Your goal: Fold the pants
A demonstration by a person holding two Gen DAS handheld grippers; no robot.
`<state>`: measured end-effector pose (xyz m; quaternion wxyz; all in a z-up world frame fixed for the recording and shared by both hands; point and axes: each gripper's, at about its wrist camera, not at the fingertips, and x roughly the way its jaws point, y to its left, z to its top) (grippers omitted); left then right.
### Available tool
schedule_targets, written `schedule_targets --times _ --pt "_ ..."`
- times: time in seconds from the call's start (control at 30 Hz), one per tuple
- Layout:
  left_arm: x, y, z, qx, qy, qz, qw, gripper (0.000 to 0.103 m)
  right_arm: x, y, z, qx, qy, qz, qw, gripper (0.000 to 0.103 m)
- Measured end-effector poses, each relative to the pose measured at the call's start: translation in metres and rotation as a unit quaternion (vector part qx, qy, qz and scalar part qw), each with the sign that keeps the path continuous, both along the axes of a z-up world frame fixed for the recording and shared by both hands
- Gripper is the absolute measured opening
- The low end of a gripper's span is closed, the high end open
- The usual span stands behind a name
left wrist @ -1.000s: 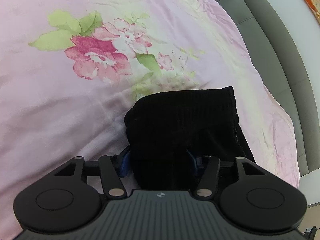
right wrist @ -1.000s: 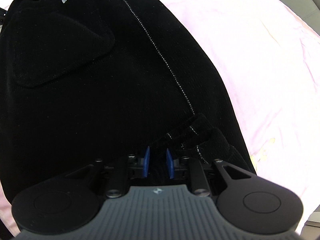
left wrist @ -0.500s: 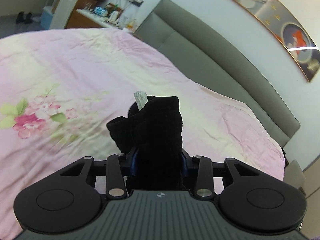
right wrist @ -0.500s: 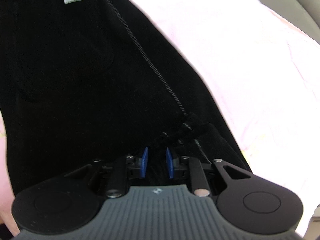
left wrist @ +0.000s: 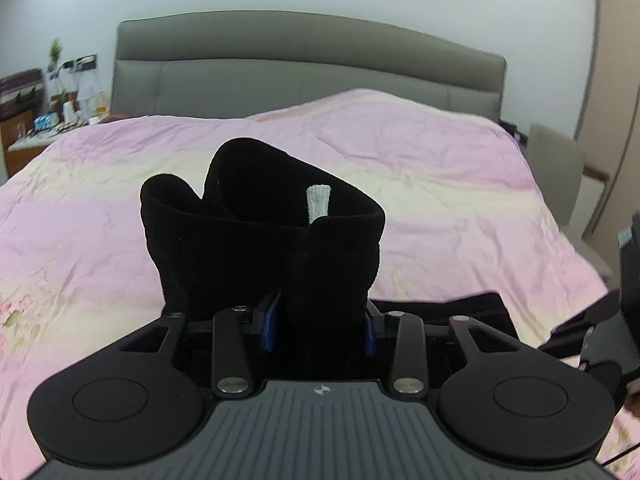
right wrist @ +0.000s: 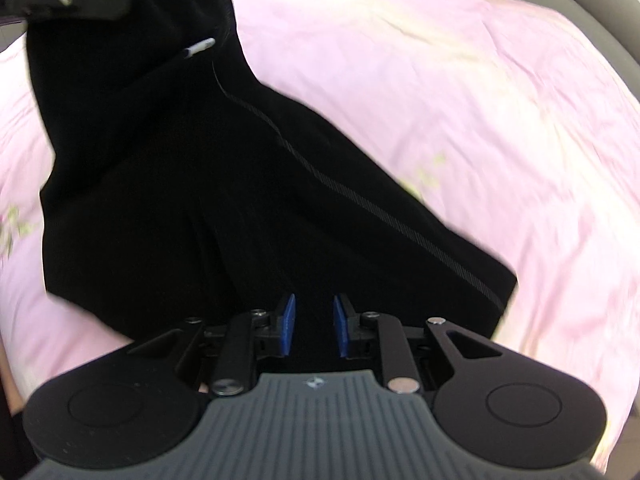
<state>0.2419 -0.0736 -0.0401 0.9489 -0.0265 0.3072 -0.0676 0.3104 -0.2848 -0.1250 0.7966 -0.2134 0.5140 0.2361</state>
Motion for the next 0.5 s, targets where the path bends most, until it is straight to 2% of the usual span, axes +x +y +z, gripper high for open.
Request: schedule_targets --times 0.17,0.3,0.4,0.43,0.5 --pt "-0.001 -0.065 -0.046 0.059 0.062 -0.071 0.9938 0.044 -0.011 -0.044 -0.011 0.014 0.012 -0.035 0.999 0.016" --pt "-0.006 -0.091 -0.074 0.101 0.097 -0.103 0.9848 0.047 -0.019 -0.062 -0.013 0.025 0.016 -0.048 0.998 0.016" --pt "-0.006 -0.092 -0.074 0.088 0.110 -0.111 0.9838 0.056 -0.026 -0.069 -0.013 0.029 0.020 -0.052 0.998 0.016" --pt "-0.004 -0.088 -0.070 0.071 0.115 -0.111 0.9845 0.057 -0.021 -0.069 -0.010 0.030 0.021 -0.052 0.998 0.017" --pt "-0.002 -0.077 -0.063 0.023 0.125 -0.116 0.9851 0.067 -0.020 -0.071 -0.011 0.030 0.019 -0.053 0.998 0.019"
